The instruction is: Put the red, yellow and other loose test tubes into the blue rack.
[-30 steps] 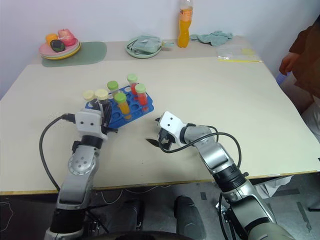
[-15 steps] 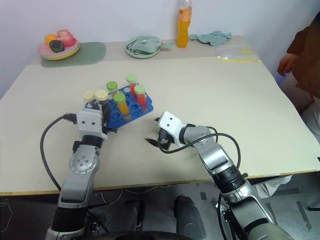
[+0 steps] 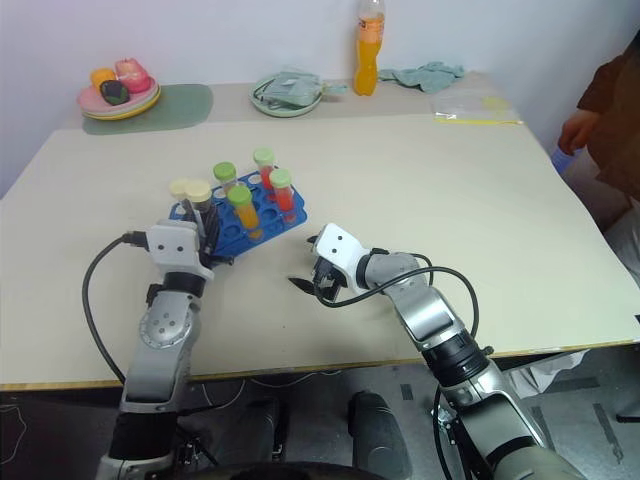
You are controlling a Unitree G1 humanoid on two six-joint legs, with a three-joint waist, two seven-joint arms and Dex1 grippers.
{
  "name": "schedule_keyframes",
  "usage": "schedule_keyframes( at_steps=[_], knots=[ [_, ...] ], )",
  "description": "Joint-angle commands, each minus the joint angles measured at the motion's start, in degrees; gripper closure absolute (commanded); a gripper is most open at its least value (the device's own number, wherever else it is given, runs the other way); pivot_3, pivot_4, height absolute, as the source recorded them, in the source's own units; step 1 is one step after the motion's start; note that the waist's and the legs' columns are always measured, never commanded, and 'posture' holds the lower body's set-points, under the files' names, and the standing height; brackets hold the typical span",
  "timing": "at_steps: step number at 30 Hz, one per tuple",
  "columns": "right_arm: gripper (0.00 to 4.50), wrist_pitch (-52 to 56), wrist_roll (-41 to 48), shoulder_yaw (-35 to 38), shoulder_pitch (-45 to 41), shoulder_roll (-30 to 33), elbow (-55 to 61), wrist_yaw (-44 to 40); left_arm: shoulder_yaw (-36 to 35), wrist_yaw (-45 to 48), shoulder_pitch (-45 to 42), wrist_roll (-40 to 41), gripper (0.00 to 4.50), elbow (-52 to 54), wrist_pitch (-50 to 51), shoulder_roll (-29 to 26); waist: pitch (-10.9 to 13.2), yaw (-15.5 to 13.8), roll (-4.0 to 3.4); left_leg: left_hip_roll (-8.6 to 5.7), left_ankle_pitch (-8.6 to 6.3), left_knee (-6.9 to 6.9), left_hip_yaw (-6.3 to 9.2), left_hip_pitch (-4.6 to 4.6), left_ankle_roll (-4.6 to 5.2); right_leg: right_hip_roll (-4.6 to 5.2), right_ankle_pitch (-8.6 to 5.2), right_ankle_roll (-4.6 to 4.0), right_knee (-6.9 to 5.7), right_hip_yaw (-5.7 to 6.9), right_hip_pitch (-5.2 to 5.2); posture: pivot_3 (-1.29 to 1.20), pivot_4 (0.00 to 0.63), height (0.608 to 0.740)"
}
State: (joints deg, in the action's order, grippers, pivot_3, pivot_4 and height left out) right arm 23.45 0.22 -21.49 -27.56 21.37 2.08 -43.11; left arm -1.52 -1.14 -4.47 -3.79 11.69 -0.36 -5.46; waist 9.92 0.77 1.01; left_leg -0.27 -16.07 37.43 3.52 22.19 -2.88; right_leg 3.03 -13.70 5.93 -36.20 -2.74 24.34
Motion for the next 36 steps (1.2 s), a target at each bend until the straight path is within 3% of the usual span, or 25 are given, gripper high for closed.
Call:
schedule_keyframes(
  at_steps=[1,4,11,16,24,30,36],
  knots=[
    [0.00,0.21,0.25,0.87,-0.02,-0.18,3.09,0.20,-1.36,0.04,-1.13,1.51,3.77,-2.78,-4.38,0.36,0.00,-0.13,0.00,0.00,0.00,0.01,0.01,0.00,0.00,0.00,0.00,0.00,0.00,0.00,0.00,0.00,0.150,0.740],
    [0.00,0.55,0.29,0.97,0.14,0.03,3.61,0.16,-1.50,-0.05,-1.55,2.29,3.77,-4.79,-6.52,0.48,0.00,-0.16,0.00,0.00,0.00,0.02,0.01,0.00,0.00,0.00,0.00,0.00,-0.01,0.01,-0.02,0.00,0.150,0.740],
    [0.00,1.03,2.43,4.45,0.49,1.33,4.60,-0.29,-1.72,1.70,1.52,4.79,0.33,-0.55,-6.98,0.38,0.00,-0.04,0.00,0.00,0.00,0.01,0.02,0.00,0.00,-0.02,0.00,0.00,-0.01,0.01,-0.02,0.00,0.150,0.740],
    [0.00,0.20,6.14,10.09,1.86,3.93,4.84,-1.80,-3.96,7.10,8.25,10.93,0.33,8.94,-1.72,-2.70,0.00,0.01,0.00,0.03,0.00,0.00,0.03,0.02,0.01,-0.03,0.00,-0.01,0.01,0.00,-0.02,0.00,0.150,0.740],
    [0.00,-2.76,9.61,17.28,5.55,10.72,2.41,-5.31,-15.43,17.77,18.03,23.79,0.33,19.25,9.46,-15.44,0.01,0.09,0.00,0.07,-0.01,0.01,0.00,0.01,0.02,-0.08,-0.02,-0.02,0.01,-0.02,-0.03,0.00,0.150,0.740],
    [0.00,-5.21,10.30,19.50,5.54,13.40,-1.67,-7.07,-27.32,25.28,18.69,31.30,0.33,12.89,16.49,-26.65,0.02,0.22,-0.02,0.14,-0.02,0.00,0.00,-0.02,0.04,-0.18,-0.04,-0.05,0.00,-0.03,-0.02,0.00,0.150,0.740],
    [0.00,-8.09,9.76,20.31,4.94,13.70,-6.20,-6.40,-26.59,30.26,18.86,29.46,0.33,6.79,18.54,-31.56,0.03,0.24,-0.03,0.13,-0.02,-0.01,-0.04,-0.02,0.04,-0.18,-0.03,-0.04,0.03,-0.06,-0.03,0.00,0.150,0.740]
  ],
)
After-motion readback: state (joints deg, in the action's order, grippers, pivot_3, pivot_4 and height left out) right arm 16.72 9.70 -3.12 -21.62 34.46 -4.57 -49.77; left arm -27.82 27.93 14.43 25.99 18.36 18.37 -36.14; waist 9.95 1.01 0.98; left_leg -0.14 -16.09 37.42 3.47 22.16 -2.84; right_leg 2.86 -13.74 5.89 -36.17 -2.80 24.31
